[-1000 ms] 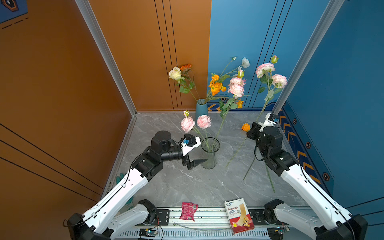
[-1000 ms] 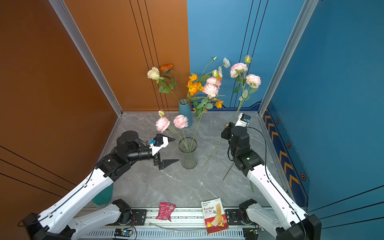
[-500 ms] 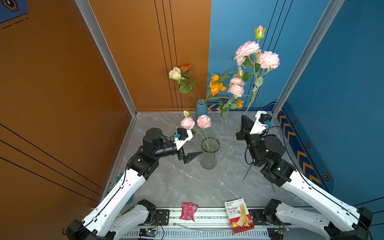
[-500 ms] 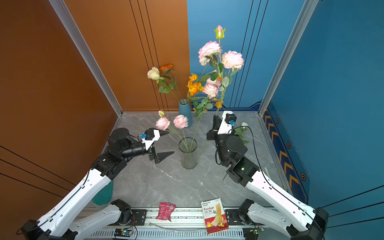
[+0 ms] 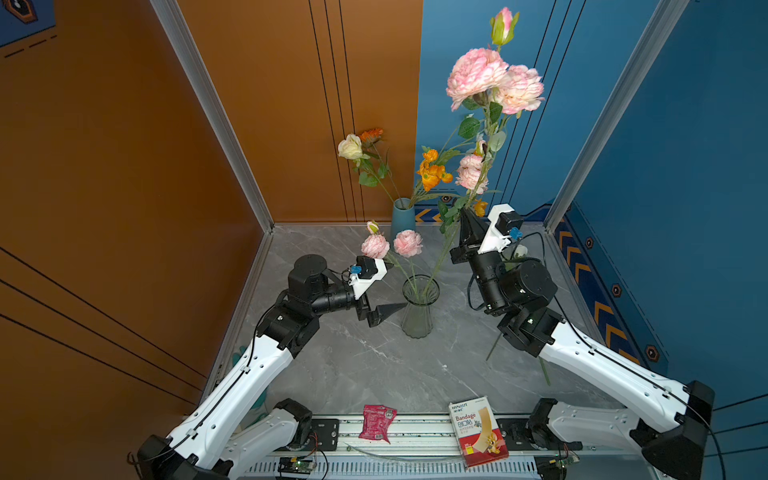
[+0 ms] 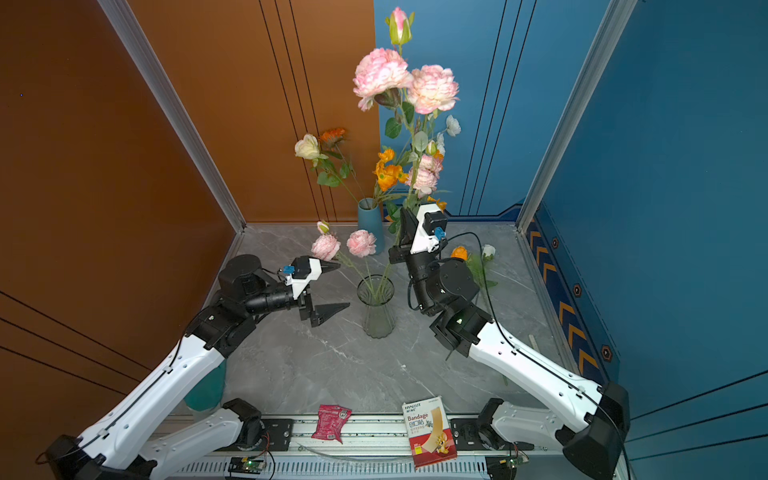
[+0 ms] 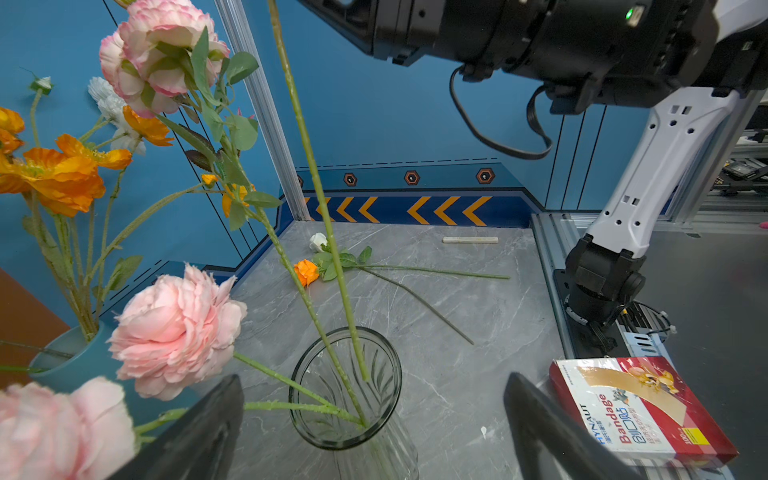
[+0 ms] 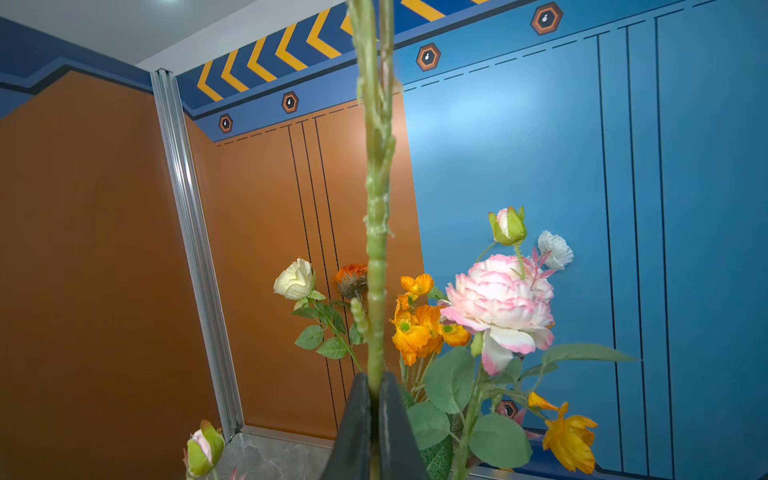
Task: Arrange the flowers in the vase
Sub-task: 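Carry the pink rose toward the glass vase with the right gripper, then lower the pink rose stem into the glass vase and open the right gripper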
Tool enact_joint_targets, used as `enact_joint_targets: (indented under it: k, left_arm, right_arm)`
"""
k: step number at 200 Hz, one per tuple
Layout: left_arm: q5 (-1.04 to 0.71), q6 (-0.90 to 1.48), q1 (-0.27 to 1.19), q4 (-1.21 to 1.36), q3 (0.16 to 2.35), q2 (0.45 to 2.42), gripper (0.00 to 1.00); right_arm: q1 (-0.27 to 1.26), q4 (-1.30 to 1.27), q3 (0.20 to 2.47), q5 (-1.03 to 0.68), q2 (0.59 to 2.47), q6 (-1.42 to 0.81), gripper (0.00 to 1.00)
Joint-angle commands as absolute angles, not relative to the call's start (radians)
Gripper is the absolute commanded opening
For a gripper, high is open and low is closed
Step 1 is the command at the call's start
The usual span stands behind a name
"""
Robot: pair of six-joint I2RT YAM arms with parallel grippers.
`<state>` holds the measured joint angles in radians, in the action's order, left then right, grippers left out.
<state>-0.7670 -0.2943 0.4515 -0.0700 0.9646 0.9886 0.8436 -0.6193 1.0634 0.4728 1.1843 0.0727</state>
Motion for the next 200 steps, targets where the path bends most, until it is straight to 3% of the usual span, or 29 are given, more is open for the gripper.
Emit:
enact_joint_targets:
  k: [1,27,62,152,200]
  left_arm:
    - [-0.793,-0.283,0.445,-0.057,0.956,0.989,0.98]
    - [-0.795,-0.282,0.444,-0.058,0.956,0.994,0.98]
    - [-0.804,-0.282,0.427,-0.057,0.956,0.985,0.98]
    - [-0.805,-0.284,0.407,-0.056,0.954,0.964,0.98]
    - [-0.813,-0.281,0.408,-0.058,0.956,0.977,0.98]
  right_arm:
    - [0.867,-0.857,0.995,0.433,1.226,0.186,0.00]
    - [0.892,-1.041,0.913,0.433,1.267,0.237,0.00]
    - [0.914,-1.050,0.857,0.365,1.281,0.259,0.00]
    - [0.893,-0.612,0.921,0.184,1.278,0.185,0.00]
    - [0.883,-0.604,0.913,0.134,1.347,0.134,0.00]
